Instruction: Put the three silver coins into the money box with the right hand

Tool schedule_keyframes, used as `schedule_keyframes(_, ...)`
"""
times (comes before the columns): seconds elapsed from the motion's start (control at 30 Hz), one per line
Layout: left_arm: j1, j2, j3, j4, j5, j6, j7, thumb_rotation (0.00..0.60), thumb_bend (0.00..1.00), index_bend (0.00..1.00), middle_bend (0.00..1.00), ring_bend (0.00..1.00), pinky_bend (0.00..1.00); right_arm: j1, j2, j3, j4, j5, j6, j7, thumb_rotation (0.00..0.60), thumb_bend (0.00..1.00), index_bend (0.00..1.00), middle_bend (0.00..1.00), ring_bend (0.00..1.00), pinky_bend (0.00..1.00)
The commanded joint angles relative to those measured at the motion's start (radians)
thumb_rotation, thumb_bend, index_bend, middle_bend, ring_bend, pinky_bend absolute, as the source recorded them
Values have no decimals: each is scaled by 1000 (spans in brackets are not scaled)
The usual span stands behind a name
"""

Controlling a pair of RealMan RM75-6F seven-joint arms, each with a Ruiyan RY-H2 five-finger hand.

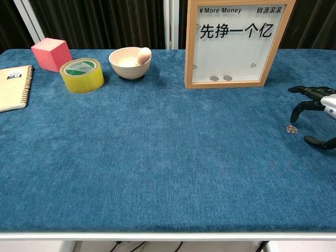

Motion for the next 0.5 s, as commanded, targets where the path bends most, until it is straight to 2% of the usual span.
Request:
schedule_keyframes(0.03,1,0,0,2,-1,1,-3,600,41,43,40,0,0,1,-3,1,2,0,-1,0,600,324,396,32,0,0)
schedule_keyframes(0.5,2,0,0,7,0,2,-10,600,41,43,40,0,0,2,-15,3,11,6,-16,-10,600,327,396,35,0,0)
